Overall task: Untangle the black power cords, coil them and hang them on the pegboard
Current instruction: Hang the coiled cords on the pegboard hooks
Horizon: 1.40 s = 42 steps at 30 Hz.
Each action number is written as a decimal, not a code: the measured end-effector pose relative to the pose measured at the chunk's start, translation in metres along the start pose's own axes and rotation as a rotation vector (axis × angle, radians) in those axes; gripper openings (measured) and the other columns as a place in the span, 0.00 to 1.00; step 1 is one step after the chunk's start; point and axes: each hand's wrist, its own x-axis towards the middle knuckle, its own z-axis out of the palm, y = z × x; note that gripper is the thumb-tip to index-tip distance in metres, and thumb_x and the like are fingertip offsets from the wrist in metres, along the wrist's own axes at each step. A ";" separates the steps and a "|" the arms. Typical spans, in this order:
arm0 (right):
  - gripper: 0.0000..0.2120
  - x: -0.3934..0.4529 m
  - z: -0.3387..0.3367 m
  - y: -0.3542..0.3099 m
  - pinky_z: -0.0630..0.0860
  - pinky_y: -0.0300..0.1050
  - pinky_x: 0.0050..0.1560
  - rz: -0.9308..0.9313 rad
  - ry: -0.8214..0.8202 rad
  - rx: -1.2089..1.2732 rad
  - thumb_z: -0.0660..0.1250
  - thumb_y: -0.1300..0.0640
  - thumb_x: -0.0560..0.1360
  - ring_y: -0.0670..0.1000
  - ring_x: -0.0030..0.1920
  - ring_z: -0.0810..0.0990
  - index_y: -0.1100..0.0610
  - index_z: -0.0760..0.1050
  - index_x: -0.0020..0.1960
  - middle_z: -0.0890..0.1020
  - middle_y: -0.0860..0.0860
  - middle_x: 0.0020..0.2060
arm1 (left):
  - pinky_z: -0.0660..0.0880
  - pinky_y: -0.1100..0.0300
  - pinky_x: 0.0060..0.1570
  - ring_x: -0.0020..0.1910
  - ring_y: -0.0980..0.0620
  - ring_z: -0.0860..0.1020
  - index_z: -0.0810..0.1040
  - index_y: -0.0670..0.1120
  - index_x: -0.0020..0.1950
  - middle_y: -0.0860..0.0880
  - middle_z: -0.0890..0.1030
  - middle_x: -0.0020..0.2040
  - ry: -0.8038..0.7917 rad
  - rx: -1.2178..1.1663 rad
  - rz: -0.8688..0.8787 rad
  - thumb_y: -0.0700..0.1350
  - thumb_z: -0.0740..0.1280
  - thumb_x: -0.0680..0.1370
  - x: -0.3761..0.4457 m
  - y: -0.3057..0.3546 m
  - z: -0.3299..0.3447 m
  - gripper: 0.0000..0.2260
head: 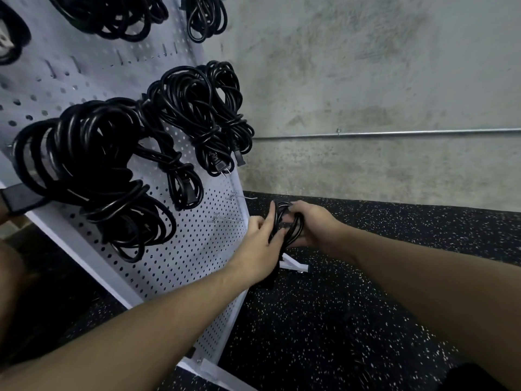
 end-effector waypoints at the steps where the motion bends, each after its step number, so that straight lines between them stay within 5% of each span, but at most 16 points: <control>1: 0.11 0.000 0.002 0.000 0.84 0.56 0.50 0.015 -0.020 -0.010 0.60 0.52 0.83 0.56 0.43 0.81 0.58 0.76 0.50 0.79 0.58 0.44 | 0.76 0.57 0.49 0.44 0.53 0.75 0.42 0.62 0.83 0.56 0.64 0.56 -0.003 0.061 0.003 0.54 0.53 0.87 0.000 0.001 0.001 0.28; 4: 0.16 0.000 0.009 0.003 0.84 0.50 0.46 -0.036 0.021 -0.171 0.69 0.46 0.79 0.53 0.43 0.85 0.60 0.79 0.54 0.85 0.59 0.46 | 0.72 0.53 0.43 0.43 0.50 0.72 0.39 0.56 0.83 0.51 0.62 0.58 0.032 0.364 0.018 0.52 0.51 0.87 -0.002 0.002 0.003 0.28; 7: 0.11 0.004 0.007 0.006 0.83 0.46 0.41 -0.086 0.094 -0.236 0.66 0.53 0.82 0.49 0.38 0.84 0.61 0.78 0.56 0.83 0.56 0.44 | 0.71 0.56 0.44 0.47 0.52 0.72 0.40 0.57 0.84 0.51 0.63 0.62 0.028 0.402 0.043 0.55 0.53 0.87 0.001 0.000 0.003 0.29; 12: 0.09 0.014 0.001 0.003 0.84 0.55 0.49 -0.128 0.067 -0.188 0.59 0.56 0.86 0.52 0.44 0.84 0.59 0.73 0.61 0.84 0.57 0.49 | 0.79 0.59 0.53 0.53 0.51 0.81 0.53 0.57 0.83 0.56 0.71 0.61 0.141 -0.371 -0.039 0.49 0.65 0.84 0.005 -0.005 -0.006 0.32; 15: 0.11 0.021 0.002 0.001 0.81 0.61 0.54 -0.157 0.077 -0.294 0.60 0.54 0.85 0.55 0.45 0.83 0.61 0.69 0.61 0.83 0.59 0.48 | 0.81 0.51 0.57 0.56 0.46 0.83 0.69 0.53 0.73 0.50 0.77 0.63 0.194 -0.603 -0.139 0.42 0.68 0.82 0.009 -0.009 -0.006 0.21; 19: 0.07 0.024 0.001 -0.008 0.81 0.47 0.43 -0.201 0.041 -0.418 0.62 0.53 0.84 0.50 0.40 0.83 0.55 0.73 0.58 0.84 0.55 0.44 | 0.79 0.49 0.63 0.58 0.49 0.84 0.76 0.50 0.70 0.47 0.85 0.58 0.098 -0.733 -0.171 0.38 0.64 0.84 0.011 -0.012 -0.008 0.15; 22: 0.08 0.028 -0.002 -0.010 0.78 0.38 0.33 -0.266 0.079 -0.525 0.66 0.52 0.82 0.46 0.31 0.81 0.50 0.78 0.60 0.84 0.50 0.39 | 0.78 0.48 0.64 0.58 0.52 0.83 0.76 0.54 0.71 0.52 0.86 0.58 0.118 -0.648 -0.151 0.41 0.63 0.85 0.012 -0.015 -0.009 0.16; 28: 0.12 0.042 -0.001 -0.004 0.82 0.41 0.35 -0.298 0.007 -0.534 0.64 0.55 0.84 0.47 0.33 0.82 0.53 0.78 0.66 0.82 0.48 0.38 | 0.78 0.41 0.62 0.57 0.48 0.82 0.75 0.62 0.67 0.51 0.86 0.55 0.063 -0.526 -0.201 0.59 0.62 0.78 0.020 -0.013 -0.004 0.18; 30: 0.11 0.046 -0.001 -0.003 0.82 0.42 0.35 -0.295 -0.005 -0.554 0.63 0.55 0.84 0.51 0.34 0.83 0.52 0.77 0.65 0.83 0.51 0.39 | 0.78 0.44 0.61 0.58 0.48 0.82 0.74 0.60 0.69 0.49 0.85 0.57 0.047 -0.587 -0.235 0.59 0.60 0.81 0.023 -0.018 -0.002 0.17; 34: 0.10 0.056 0.009 0.001 0.83 0.45 0.33 -0.268 -0.007 -0.442 0.64 0.55 0.83 0.52 0.38 0.84 0.56 0.77 0.62 0.84 0.58 0.46 | 0.75 0.57 0.42 0.46 0.51 0.79 0.69 0.48 0.67 0.45 0.81 0.52 0.255 -0.749 -0.304 0.49 0.56 0.87 0.031 -0.018 0.005 0.10; 38: 0.15 0.064 0.020 0.015 0.83 0.49 0.34 -0.195 0.131 -0.196 0.74 0.55 0.77 0.53 0.42 0.84 0.62 0.74 0.57 0.83 0.59 0.49 | 0.72 0.55 0.42 0.42 0.50 0.77 0.67 0.47 0.62 0.45 0.80 0.48 0.430 -0.683 -0.351 0.47 0.55 0.87 0.038 -0.019 0.011 0.06; 42: 0.07 0.067 0.014 0.028 0.81 0.41 0.34 -0.241 0.075 -0.261 0.73 0.61 0.77 0.47 0.37 0.84 0.61 0.80 0.54 0.85 0.53 0.43 | 0.75 0.53 0.47 0.48 0.49 0.79 0.66 0.49 0.67 0.45 0.80 0.51 0.313 -0.680 -0.429 0.47 0.55 0.87 0.031 -0.029 0.008 0.10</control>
